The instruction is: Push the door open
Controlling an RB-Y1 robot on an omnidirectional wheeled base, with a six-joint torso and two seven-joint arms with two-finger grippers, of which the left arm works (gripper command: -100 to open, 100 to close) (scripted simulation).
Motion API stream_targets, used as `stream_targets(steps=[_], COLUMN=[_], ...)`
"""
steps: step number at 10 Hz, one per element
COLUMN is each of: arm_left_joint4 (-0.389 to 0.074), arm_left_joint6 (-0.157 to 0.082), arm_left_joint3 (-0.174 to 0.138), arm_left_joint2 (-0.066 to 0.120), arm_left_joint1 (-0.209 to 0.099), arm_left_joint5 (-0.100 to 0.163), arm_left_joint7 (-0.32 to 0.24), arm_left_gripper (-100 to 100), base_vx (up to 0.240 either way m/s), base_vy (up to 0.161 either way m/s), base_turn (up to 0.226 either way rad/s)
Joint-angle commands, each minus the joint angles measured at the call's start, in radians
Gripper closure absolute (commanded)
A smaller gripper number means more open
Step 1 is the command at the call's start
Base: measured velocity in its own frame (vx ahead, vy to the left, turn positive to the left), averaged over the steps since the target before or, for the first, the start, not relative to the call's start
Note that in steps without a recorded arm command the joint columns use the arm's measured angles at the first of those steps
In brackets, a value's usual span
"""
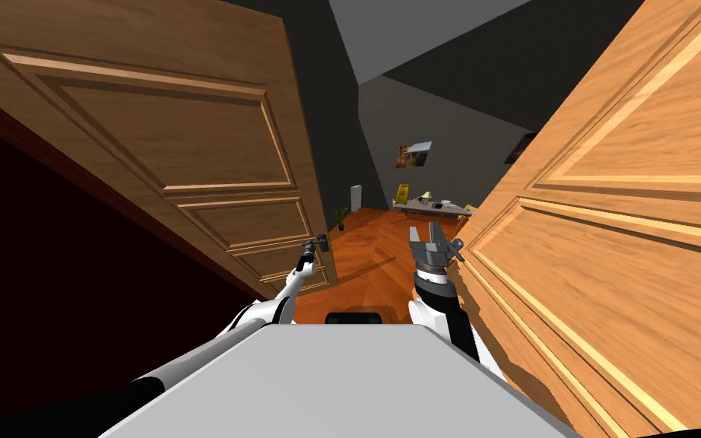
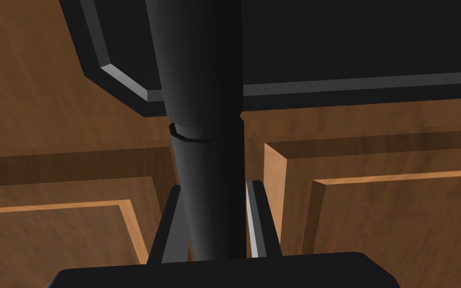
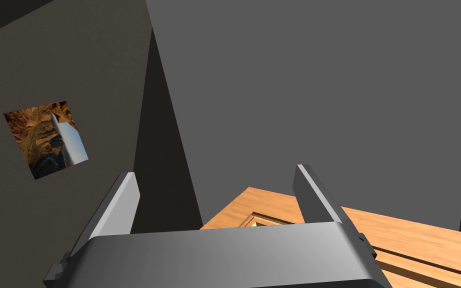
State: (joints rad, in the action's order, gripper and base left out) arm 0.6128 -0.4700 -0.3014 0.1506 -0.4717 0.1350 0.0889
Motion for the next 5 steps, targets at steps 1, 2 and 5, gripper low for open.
stream_targets(steps=[1, 2, 5], arm_left_joint4=[0.025, 0.024, 0.023], arm_left_joint6=[0.008, 0.008, 0.007], arm_left_joint3=[-0.016, -0.026, -0.054], arm_left_joint2=[0.003, 0.008, 0.019], arm_left_joint1=[0.006, 0.008, 0.011], arm_left_joint5=[0.005, 0.009, 0.019], arm_left_joint7=[0.008, 0.012, 0.021], arm_left_gripper=[100, 100, 100], base_vx=[0.206, 0.197, 0.181], base_vy=[-0.101, -0.108, -0.088], base_turn=[0.072, 0.065, 0.060])
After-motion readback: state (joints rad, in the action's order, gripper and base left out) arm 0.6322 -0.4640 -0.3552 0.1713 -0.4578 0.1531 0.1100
